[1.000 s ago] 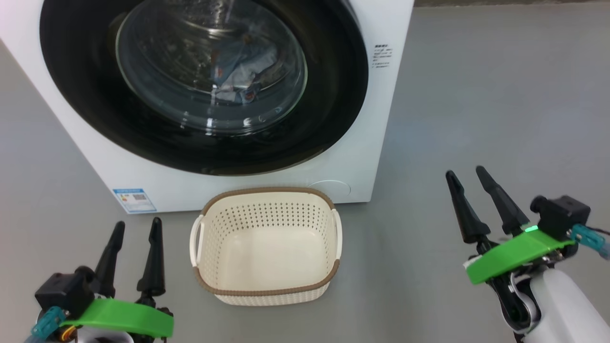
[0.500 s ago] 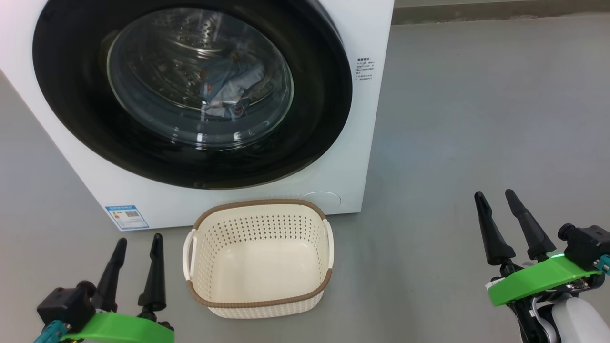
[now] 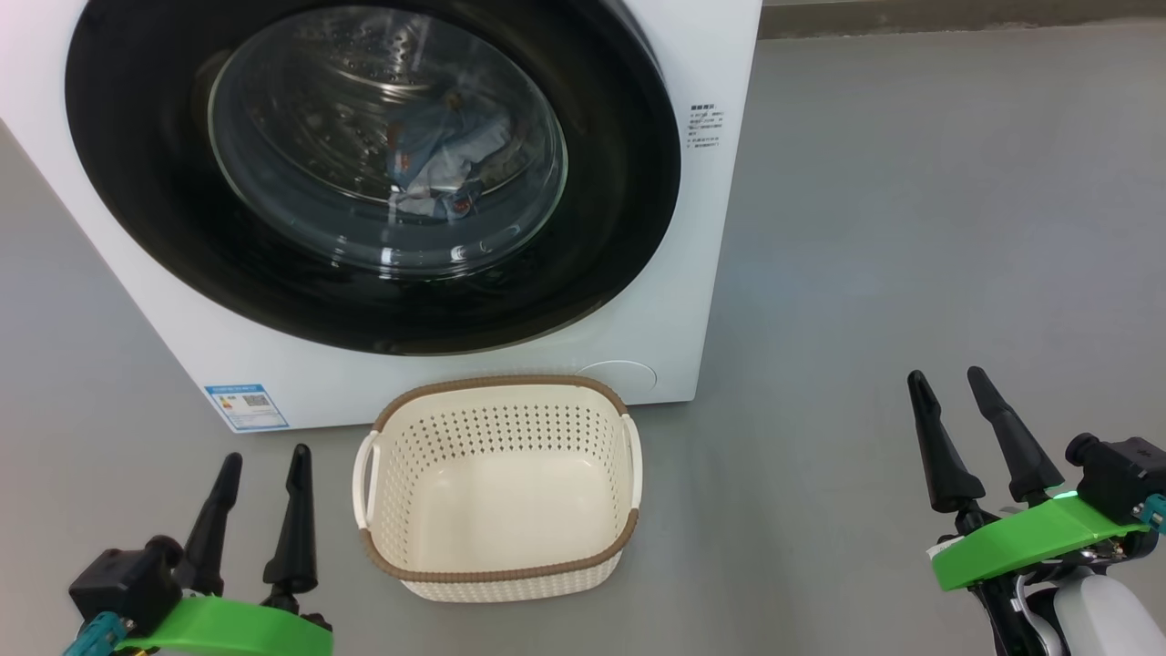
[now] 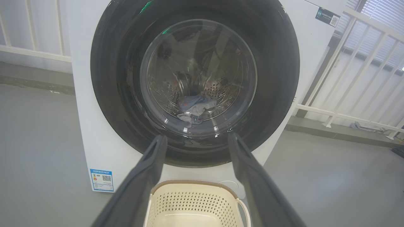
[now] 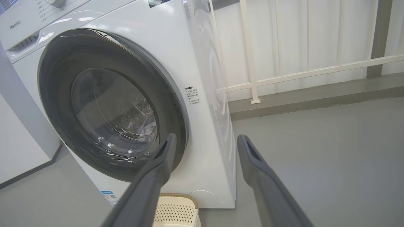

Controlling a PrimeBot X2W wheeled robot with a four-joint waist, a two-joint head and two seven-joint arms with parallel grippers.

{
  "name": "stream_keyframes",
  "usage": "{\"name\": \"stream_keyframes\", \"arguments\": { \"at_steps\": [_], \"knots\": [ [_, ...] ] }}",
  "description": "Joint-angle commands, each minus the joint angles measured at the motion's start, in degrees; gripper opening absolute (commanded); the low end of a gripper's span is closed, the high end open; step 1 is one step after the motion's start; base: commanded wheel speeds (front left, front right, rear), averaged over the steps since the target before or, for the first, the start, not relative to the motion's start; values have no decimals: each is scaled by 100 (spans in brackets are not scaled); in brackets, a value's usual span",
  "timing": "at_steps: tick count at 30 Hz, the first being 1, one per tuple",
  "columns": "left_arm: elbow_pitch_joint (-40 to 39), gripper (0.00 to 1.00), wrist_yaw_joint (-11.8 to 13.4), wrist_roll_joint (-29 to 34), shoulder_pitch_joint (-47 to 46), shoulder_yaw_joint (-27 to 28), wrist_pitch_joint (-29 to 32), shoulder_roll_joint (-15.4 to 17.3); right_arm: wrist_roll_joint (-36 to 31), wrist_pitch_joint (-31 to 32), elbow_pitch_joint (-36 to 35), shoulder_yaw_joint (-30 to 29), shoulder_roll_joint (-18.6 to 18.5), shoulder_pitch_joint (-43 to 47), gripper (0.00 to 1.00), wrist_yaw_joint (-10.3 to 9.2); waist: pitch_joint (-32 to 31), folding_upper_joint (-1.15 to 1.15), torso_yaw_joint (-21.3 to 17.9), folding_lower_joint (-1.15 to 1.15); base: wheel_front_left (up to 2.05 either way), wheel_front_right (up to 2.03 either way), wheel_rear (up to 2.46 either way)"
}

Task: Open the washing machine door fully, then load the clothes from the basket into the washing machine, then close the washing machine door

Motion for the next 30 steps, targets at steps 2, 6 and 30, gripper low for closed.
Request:
{"name": "stream_keyframes", "arguments": {
  "at_steps": [2,6,30],
  "knots": [
    [-168,100,-15,-17,-123,210,-37,124,-30,-27,-119,118,-44,-43,100,-9,6,0,7,0,0,0,0],
    [-172,100,-15,-22,-128,201,-37,125,-24,-27,-88,170,-43,-47,100,-9,15,0,13,0,0,0,0],
    [-179,100,-15,-48,-129,195,-37,143,2,-27,-52,175,31,-44,100,-9,0,0,13,0,0,0,0]
  ]
}}
